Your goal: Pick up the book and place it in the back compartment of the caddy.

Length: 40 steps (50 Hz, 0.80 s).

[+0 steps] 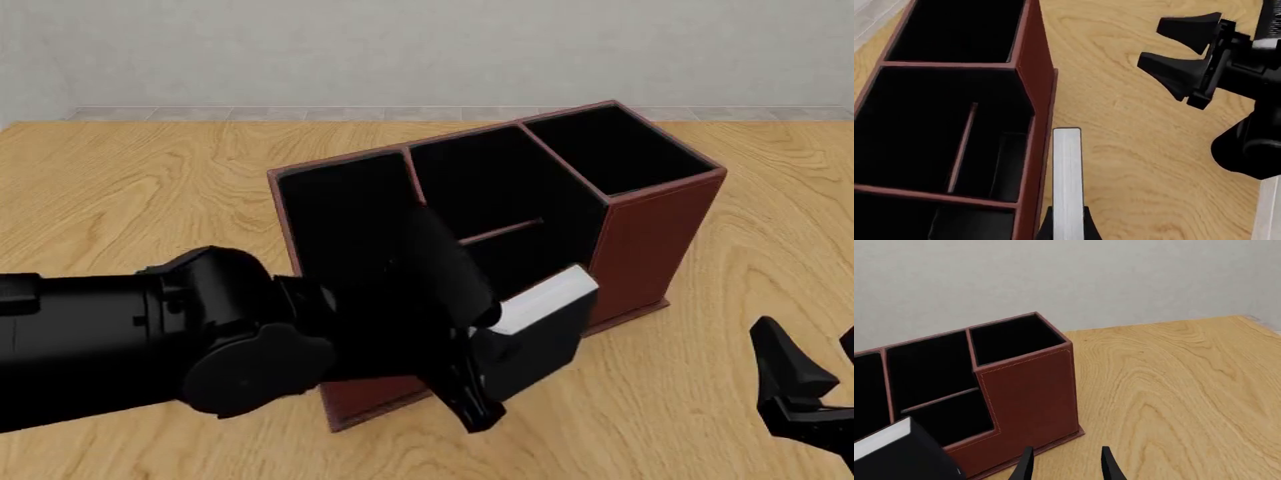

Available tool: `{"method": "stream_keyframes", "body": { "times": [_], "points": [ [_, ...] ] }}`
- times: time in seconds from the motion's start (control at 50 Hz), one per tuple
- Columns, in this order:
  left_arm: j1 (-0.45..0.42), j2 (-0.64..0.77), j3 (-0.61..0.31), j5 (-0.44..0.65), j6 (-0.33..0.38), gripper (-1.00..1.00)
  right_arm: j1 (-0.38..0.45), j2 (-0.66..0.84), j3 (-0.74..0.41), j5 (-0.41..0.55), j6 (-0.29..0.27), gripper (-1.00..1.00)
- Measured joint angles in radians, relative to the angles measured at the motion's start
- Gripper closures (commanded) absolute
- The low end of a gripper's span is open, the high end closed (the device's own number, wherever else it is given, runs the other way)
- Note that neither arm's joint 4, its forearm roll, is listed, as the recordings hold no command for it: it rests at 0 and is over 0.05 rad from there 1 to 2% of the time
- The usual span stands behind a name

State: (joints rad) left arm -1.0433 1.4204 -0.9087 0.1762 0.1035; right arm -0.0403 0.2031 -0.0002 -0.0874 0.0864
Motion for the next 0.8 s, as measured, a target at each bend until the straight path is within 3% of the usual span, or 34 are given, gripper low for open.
{"method": "stream_keyframes", "body": {
  "times": [0.8],
  "points": [
    [0.046, -0.143, -0.050, 0.002, 0.112, 1.00, -0.001, -0.002, 0.000, 0.002, 0.000, -1.00]
  ]
}}
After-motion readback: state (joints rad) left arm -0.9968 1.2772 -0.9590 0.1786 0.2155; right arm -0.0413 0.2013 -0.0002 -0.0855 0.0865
